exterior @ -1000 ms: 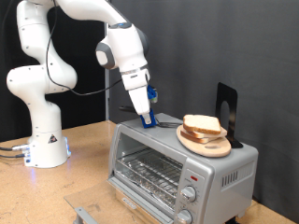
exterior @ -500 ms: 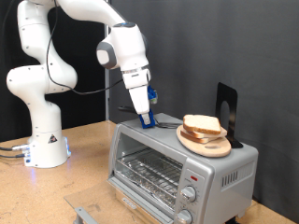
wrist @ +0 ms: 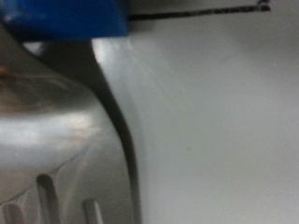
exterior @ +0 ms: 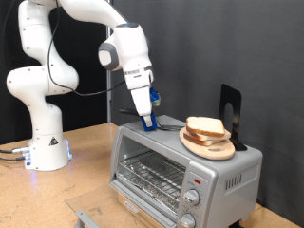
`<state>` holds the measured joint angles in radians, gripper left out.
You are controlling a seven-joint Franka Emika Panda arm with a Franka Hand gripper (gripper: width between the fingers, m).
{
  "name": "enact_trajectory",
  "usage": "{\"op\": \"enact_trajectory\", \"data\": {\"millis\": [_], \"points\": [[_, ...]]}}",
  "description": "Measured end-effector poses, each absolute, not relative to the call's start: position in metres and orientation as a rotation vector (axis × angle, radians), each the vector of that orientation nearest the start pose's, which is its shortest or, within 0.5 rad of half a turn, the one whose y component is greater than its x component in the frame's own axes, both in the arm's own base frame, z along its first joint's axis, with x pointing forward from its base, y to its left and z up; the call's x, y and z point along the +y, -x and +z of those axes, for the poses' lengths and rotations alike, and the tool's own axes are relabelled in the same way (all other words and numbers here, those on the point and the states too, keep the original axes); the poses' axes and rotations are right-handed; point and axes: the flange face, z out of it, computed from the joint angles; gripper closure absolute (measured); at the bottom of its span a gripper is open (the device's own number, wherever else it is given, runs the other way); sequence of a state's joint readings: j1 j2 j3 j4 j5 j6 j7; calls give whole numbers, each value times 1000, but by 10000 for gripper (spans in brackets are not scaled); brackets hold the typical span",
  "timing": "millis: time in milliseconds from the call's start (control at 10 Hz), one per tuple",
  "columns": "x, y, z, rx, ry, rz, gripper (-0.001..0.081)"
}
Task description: Make a piece of toast with the oven
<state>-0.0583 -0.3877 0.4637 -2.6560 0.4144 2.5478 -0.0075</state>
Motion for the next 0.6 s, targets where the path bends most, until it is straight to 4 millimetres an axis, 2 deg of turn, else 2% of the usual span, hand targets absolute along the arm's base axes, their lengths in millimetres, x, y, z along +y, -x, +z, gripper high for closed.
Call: {"op": "enact_trajectory", "data": {"millis": [200,300,400,500,600], "points": [[156,-391,379,-111,2967,-372,7],[155,-391,379,-104,2968,-374,209],[154,-392,379,-100,2969,-376,209],[154,-392,379,-98,2970,-378,398],[154,-392,379,-97,2971,-379,416]]}}
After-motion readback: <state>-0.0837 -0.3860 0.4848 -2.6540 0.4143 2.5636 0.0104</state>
